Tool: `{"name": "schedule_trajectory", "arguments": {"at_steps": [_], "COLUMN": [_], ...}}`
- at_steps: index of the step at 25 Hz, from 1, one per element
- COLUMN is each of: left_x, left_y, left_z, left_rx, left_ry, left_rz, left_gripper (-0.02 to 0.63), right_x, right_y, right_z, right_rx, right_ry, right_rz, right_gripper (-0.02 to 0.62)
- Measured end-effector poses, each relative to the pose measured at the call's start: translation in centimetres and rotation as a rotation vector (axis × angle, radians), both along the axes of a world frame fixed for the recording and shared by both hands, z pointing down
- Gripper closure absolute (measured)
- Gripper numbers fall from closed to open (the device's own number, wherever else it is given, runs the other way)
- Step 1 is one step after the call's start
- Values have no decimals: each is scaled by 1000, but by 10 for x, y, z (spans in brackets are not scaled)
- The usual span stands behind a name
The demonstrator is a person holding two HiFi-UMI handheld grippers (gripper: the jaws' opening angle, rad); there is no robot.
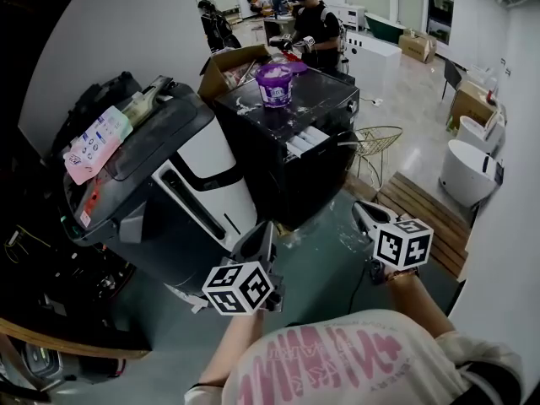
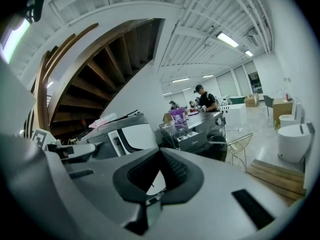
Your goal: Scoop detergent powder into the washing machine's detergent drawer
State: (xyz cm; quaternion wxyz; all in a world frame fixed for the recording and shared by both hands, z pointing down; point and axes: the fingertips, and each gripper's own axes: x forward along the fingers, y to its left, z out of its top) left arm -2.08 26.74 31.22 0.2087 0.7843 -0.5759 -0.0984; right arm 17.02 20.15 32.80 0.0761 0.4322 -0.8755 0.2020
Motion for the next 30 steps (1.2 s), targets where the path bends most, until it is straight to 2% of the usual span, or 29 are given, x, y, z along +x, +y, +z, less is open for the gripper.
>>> {"name": "schedule_trajectory", "arguments": {"at_steps": [6, 13, 19, 26, 30], "left_x": [-7, -9, -25, -45, -50], "left_y": [-1, -19, -59, -132, -166], "left_z": [19, 36, 30, 25, 22], "left_rx": [-28, -54, -20, -29, -39], "left_ry": [2, -18, 2, 5, 3], "left_rz": [-26, 2, -4, -13, 11], "left_gripper": [603, 603, 604, 603, 603], "right_x": [-7, -13, -22, -39, -43], "right_y": [-5, -24, -64, -136, -177], "right_z": [18, 41, 38, 24, 19], "right_rx": [-25, -58, -52, -29, -46], "right_ry": [4, 3, 10, -2, -30], "right_rz": [-18, -13, -10, -16, 6], "right_gripper": [597, 597, 598, 597, 597]}}
